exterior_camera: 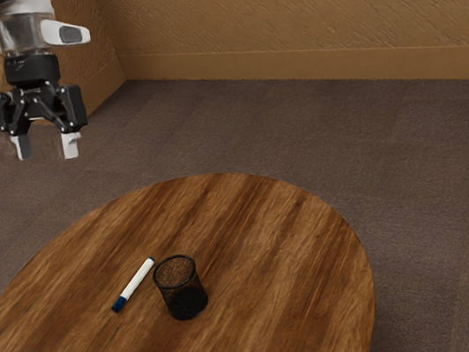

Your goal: Put the marker into the pen holder.

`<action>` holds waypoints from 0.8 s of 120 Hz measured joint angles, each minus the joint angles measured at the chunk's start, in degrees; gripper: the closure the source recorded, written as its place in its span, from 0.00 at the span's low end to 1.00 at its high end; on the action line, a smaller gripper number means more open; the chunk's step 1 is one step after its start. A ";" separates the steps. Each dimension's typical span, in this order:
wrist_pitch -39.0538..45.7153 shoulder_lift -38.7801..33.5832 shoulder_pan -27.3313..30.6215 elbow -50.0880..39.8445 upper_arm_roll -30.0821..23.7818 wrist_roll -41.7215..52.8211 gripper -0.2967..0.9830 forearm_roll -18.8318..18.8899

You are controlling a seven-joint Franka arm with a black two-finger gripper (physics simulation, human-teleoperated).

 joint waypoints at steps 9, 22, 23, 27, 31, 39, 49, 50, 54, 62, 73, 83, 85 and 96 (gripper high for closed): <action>9.17 0.65 1.28 -2.03 -1.10 -0.12 0.23 -0.03; 19.67 -3.66 -4.59 -14.62 3.77 -0.40 0.23 1.39; 20.65 -4.50 -5.25 -16.63 4.29 -0.42 0.23 1.52; 24.58 -6.85 -7.11 -23.61 5.80 -0.52 0.23 2.00; 28.51 -7.25 -8.11 -28.90 7.39 -0.60 0.23 2.36; 35.98 -5.15 -6.93 -35.40 9.90 -0.75 0.23 2.84; 44.19 -1.40 -3.32 -38.09 10.85 -0.89 0.23 3.15; 44.88 -1.14 -2.94 -38.19 10.89 -0.89 0.23 3.18; 47.54 -0.21 -1.41 -38.55 11.00 -0.75 0.23 3.30; 53.47 1.12 0.64 -41.40 11.10 0.49 0.23 3.60; 61.23 2.97 -1.29 -45.77 11.00 2.62 0.23 4.26; 66.48 5.40 -4.94 -46.51 10.82 4.39 0.24 4.51; 67.33 5.76 -5.22 -46.55 10.82 4.72 0.24 4.54; 70.96 7.56 -4.41 -46.89 10.84 6.35 0.30 4.64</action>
